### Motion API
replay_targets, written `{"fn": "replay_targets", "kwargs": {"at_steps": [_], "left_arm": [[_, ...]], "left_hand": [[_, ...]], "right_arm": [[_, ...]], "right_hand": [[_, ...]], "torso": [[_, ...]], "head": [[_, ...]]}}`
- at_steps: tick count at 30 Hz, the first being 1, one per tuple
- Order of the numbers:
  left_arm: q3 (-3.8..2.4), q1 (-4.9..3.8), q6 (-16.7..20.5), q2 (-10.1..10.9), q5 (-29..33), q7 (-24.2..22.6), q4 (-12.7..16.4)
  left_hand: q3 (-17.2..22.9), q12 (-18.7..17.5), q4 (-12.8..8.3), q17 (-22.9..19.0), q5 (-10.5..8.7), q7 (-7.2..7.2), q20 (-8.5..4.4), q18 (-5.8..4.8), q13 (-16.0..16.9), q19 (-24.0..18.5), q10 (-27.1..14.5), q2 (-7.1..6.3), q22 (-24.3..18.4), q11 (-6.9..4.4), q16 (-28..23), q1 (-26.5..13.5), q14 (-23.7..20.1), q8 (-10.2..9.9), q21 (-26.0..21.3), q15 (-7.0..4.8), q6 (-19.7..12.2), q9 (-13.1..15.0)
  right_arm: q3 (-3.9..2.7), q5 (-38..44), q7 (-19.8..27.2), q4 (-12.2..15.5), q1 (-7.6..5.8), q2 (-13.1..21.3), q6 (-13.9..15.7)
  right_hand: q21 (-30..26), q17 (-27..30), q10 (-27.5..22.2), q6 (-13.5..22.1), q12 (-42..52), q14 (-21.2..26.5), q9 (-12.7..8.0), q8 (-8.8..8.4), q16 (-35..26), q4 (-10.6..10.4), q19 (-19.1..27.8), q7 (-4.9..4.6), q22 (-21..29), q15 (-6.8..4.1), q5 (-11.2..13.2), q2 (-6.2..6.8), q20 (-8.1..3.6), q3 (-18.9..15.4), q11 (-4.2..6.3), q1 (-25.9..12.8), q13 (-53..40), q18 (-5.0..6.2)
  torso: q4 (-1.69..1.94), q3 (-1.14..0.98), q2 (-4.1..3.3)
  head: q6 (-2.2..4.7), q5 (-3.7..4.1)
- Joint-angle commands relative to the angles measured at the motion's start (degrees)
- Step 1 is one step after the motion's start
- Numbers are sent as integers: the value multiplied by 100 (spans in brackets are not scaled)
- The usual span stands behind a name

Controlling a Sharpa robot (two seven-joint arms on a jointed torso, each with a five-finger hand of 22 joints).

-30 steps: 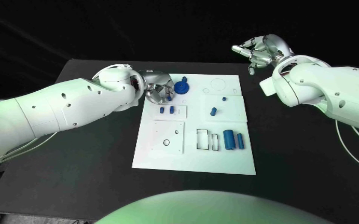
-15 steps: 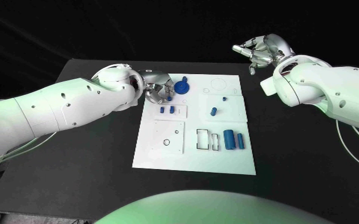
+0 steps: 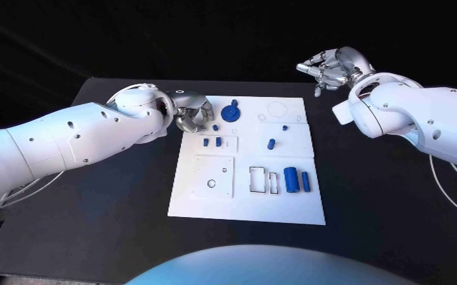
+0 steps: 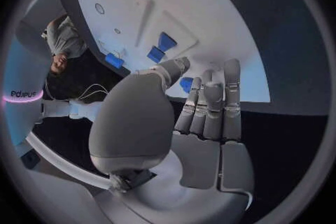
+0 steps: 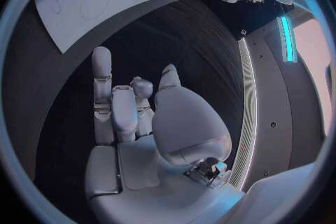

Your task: Assemble the parts on the task board

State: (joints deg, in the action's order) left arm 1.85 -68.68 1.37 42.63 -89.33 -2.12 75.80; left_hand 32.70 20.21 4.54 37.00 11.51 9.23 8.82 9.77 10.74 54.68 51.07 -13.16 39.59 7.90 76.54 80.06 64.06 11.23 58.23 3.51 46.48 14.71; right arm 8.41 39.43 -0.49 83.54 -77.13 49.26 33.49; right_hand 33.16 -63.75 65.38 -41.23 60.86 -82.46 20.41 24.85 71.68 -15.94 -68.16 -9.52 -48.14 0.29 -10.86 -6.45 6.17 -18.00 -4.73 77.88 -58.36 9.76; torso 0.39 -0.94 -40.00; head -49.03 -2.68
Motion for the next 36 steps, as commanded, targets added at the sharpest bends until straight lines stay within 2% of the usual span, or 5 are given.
{"fn": "replay_targets", "kwargs": {"at_steps": [1, 5, 10, 18, 36], "left_arm": [[-29, -1, 410, 74, 670, -113, -73], [-74, -2, 718, 203, 2042, -597, -140], [-121, -2, 788, 407, 4586, -1691, -56], [-141, 22, 1245, 695, 7020, -2846, 399], [-144, 111, 1291, 748, 7841, -3103, 529]], "left_hand": [[290, 59, -111, -55, 3, 267, 13, 77, -13, 82, -17, 20, 86, 46, -36, 184, 48, 131, 134, 25, 135, 40], [516, -37, -216, -1028, -17, 436, 91, 79, -174, -223, -352, -55, 98, 184, -695, 158, -669, 306, 108, 121, 149, 66], [41, 146, -127, -1712, -22, 490, 223, 87, -343, -829, -669, 112, -397, 257, -1913, 14, -1227, 557, -738, 240, -173, 91], [-232, 608, 150, -1777, 20, 365, 164, 89, -352, -470, -153, 314, -847, 127, -2038, -146, -1080, 949, -1286, 148, -12, 149], [-313, 610, 184, -1768, -12, 329, 130, 78, -403, -367, -26, 212, -947, 91, -2068, -197, -1043, 1025, -1408, 122, 14, 140]], "right_arm": [[3, 192, -64, 58, 8, 33, -224], [8, 687, -44, 123, 26, 94, -526], [12, 2276, -121, 203, 69, 176, -1269], [15, 4730, -548, 435, 194, 273, -1811], [17, 5738, -834, 628, 518, 143, -2073]], "right_hand": [[-186, 275, -745, 1, -842, 158, -12, 53, -241, 144, 115, -5, 87, 9, -8, 46, 14, 39, 0, 419, 854, 64], [-398, 900, -1402, -65, -2180, 615, -106, 28, -759, 398, 317, -73, 120, 67, -31, 64, 57, 231, -70, 1492, 1978, 54], [-187, 448, -1185, -515, -3896, 235, -437, -286, -265, -9, 170, -107, -189, 120, -38, 256, 66, 177, -159, 2365, 3869, 62], [1076, -34, -734, -1023, -4580, -155, -658, -596, 146, -71, -395, -33, -1150, 91, -41, 243, 1, 55, -141, 2565, 4785, -124], [1858, -376, -520, -1260, -5000, -305, -802, -866, 423, -75, -721, -4, -1737, 99, -41, 302, -9, 61, -134, 2502, 5295, -254]], "torso": [[6, 1, 5], [-7, 1, 6], [-12, 24, 5], [-11, 26, 13], [18, 24, 13]], "head": [[96, 31], [189, 111], [327, 244], [564, 364], [476, 350]]}}
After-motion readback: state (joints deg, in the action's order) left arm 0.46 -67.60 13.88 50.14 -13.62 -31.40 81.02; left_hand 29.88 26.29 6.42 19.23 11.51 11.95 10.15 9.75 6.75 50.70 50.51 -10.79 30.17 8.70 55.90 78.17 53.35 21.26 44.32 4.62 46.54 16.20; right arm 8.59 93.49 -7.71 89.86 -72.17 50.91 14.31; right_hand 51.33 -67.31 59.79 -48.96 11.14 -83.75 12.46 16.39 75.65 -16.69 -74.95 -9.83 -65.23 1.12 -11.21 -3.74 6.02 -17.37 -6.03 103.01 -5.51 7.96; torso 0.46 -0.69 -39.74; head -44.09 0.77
